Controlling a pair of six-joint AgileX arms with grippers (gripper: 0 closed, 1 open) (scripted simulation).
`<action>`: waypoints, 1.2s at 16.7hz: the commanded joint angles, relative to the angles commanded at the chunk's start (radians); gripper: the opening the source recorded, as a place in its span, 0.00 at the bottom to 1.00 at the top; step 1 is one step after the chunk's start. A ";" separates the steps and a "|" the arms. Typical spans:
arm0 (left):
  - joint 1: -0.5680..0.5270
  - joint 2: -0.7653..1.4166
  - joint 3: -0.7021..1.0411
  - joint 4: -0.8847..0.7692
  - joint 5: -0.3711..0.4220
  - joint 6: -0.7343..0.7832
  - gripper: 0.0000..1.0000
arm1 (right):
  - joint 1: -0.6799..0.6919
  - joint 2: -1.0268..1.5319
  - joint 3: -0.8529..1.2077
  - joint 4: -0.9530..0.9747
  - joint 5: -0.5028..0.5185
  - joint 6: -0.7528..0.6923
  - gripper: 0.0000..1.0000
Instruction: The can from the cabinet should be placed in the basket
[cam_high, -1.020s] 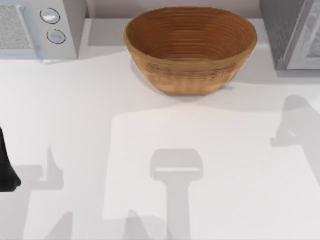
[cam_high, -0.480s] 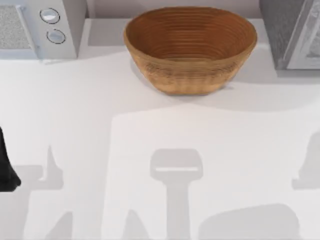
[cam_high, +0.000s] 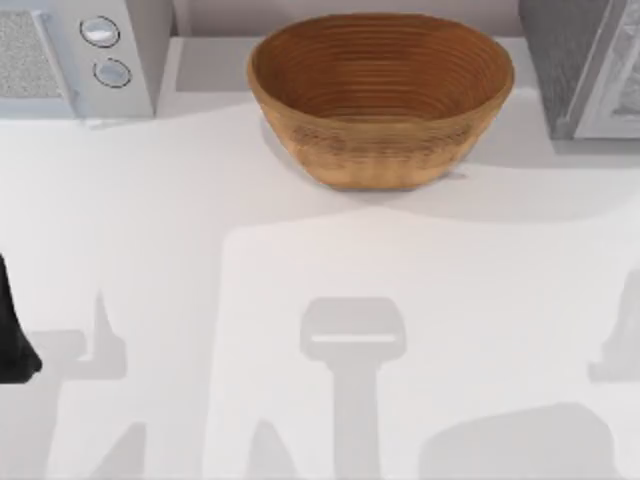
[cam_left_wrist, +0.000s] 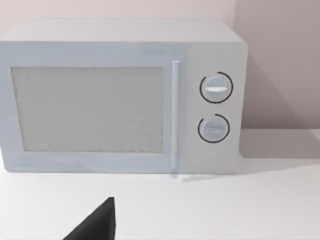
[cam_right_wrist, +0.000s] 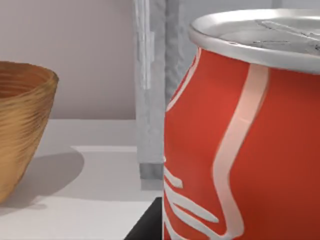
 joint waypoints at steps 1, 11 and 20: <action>0.000 0.000 0.000 0.000 0.000 0.000 1.00 | 0.005 0.010 0.010 0.005 0.004 0.000 0.00; 0.000 0.000 0.000 0.000 0.000 0.000 1.00 | 0.236 0.662 0.492 0.240 0.238 0.005 0.00; 0.000 0.000 0.000 0.000 0.000 0.000 1.00 | 0.519 1.604 1.092 0.526 0.542 0.014 0.00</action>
